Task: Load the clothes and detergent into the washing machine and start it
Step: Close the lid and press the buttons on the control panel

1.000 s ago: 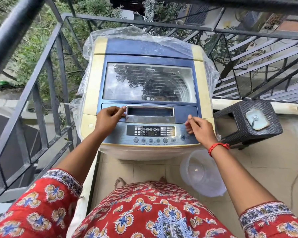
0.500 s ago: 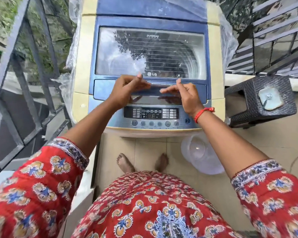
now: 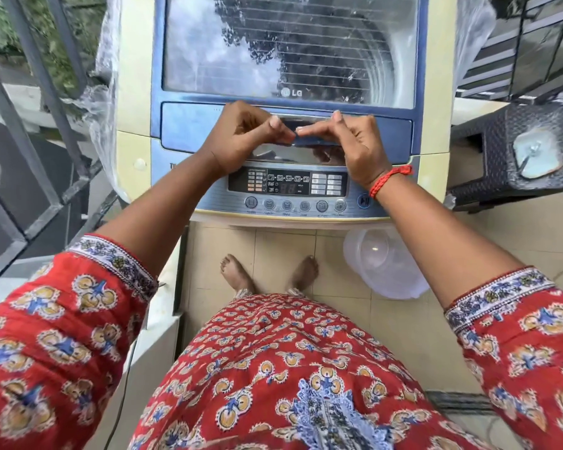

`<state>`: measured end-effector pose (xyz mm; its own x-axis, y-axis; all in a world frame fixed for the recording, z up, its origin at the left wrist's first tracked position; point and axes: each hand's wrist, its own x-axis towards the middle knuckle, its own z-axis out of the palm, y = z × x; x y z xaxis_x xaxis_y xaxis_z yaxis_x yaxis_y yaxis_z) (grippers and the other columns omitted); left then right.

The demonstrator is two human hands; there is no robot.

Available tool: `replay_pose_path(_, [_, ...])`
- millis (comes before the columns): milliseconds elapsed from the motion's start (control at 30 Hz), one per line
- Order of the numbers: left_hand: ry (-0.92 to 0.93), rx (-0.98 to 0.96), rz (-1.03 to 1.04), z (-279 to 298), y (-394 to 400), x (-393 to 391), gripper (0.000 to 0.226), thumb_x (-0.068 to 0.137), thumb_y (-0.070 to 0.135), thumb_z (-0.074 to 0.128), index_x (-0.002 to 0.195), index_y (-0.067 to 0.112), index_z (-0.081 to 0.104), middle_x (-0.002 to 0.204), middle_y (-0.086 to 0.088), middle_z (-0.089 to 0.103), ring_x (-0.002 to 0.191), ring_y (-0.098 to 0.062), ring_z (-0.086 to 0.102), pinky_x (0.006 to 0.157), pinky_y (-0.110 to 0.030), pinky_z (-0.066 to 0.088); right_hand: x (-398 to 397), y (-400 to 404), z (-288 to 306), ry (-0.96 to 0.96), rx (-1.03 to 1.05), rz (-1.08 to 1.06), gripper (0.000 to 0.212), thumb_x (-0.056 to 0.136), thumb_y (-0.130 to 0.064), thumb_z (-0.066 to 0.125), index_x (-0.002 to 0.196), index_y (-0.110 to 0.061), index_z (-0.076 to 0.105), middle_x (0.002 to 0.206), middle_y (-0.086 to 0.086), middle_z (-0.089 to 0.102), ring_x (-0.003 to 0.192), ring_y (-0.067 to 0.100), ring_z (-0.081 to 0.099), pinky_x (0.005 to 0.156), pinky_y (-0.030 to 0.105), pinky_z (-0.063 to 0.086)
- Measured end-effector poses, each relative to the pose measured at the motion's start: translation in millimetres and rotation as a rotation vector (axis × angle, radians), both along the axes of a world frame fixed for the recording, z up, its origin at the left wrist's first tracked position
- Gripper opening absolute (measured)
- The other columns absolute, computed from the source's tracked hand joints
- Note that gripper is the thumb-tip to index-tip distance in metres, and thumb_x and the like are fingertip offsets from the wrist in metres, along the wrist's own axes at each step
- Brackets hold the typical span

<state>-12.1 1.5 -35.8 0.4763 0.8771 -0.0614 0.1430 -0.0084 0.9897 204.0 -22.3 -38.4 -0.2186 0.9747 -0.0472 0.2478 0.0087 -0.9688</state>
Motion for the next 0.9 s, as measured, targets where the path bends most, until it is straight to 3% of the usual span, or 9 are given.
replay_pose_path(33, [0.012, 0.028, -0.008, -0.7, -0.6, 0.4, 0.072, 0.083, 0.071, 0.051, 0.098, 0.004, 0.071, 0.098, -0.023, 0.071, 0.088, -0.027, 0.071, 0.083, -0.033, 0.055, -0.1, 0.3, 0.2, 0.0, -0.004, 0.006, 0.047, 0.105, -0.021, 0.033, 0.1, -0.001, 0.076, 0.081, -0.011, 0.075, 0.063, 0.011, 0.067, 0.06, 0.024, 0.047])
replay_pose_path(100, [-0.012, 0.01, 0.003, -2.7, -0.2, 0.5, 0.072, 0.083, 0.07, 0.051, 0.098, 0.002, 0.071, 0.098, -0.021, 0.072, 0.09, -0.03, 0.071, 0.085, -0.035, 0.056, 0.7, 1.2, -0.2, 0.004, -0.009, 0.021, 0.047, 0.105, -0.022, 0.034, 0.101, -0.002, 0.076, 0.085, -0.001, 0.077, 0.057, 0.03, 0.064, 0.055, 0.033, 0.046])
replay_pose_path(167, [-0.066, -0.027, 0.005, -5.1, 0.7, -0.7, 0.072, 0.083, 0.068, 0.052, 0.099, 0.0, 0.07, 0.095, -0.016, 0.073, 0.093, -0.034, 0.071, 0.086, -0.039, 0.056, 1.7, 2.0, -2.2, 0.0, -0.008, 0.028, 0.048, 0.105, -0.024, 0.034, 0.101, -0.003, 0.077, 0.084, 0.007, 0.077, 0.053, 0.039, 0.059, 0.05, 0.042, 0.044])
replay_pose_path(333, [-0.034, 0.029, -0.05, -5.8, 2.5, -1.8, 0.075, 0.085, 0.066, 0.05, 0.105, -0.004, 0.068, 0.109, -0.024, 0.067, 0.097, -0.036, 0.07, 0.088, -0.039, 0.056, 3.8, 5.0, -9.2, -0.054, 0.011, 0.046, 0.048, 0.104, -0.032, 0.035, 0.099, -0.014, 0.079, 0.081, 0.016, 0.075, 0.054, 0.04, 0.058, 0.05, 0.052, 0.042])
replay_pose_path(567, [-0.016, 0.062, -0.071, -9.9, 3.1, -2.2, 0.072, 0.087, 0.065, 0.05, 0.106, -0.002, 0.068, 0.111, -0.025, 0.066, 0.096, -0.034, 0.071, 0.088, -0.043, 0.056, 5.7, 6.4, -13.2, -0.01, 0.004, 0.062, 0.047, 0.105, -0.031, 0.035, 0.098, -0.013, 0.079, 0.079, 0.03, 0.071, 0.053, 0.043, 0.059, 0.049, 0.055, 0.042])
replay_pose_path(733, [-0.001, 0.072, -0.065, -8.5, 3.0, -2.6, 0.068, 0.089, 0.063, 0.048, 0.103, 0.0, 0.07, 0.109, -0.023, 0.068, 0.096, -0.031, 0.071, 0.088, -0.042, 0.056, 4.6, 4.7, -9.9, -0.001, 0.02, 0.073, 0.049, 0.104, -0.028, 0.034, 0.099, -0.006, 0.077, 0.087, 0.017, 0.075, 0.058, 0.029, 0.063, 0.055, 0.037, 0.044])
replay_pose_path(900, [-0.01, 0.057, -0.071, -7.4, 3.7, -2.9, 0.068, 0.089, 0.062, 0.049, 0.103, 0.0, 0.07, 0.109, -0.023, 0.068, 0.096, -0.031, 0.071, 0.087, -0.039, 0.056, 3.2, 3.9, -7.9, 0.026, 0.012, 0.072, 0.047, 0.105, -0.025, 0.034, 0.099, -0.007, 0.077, 0.084, 0.016, 0.075, 0.054, 0.036, 0.06, 0.05, 0.041, 0.043])
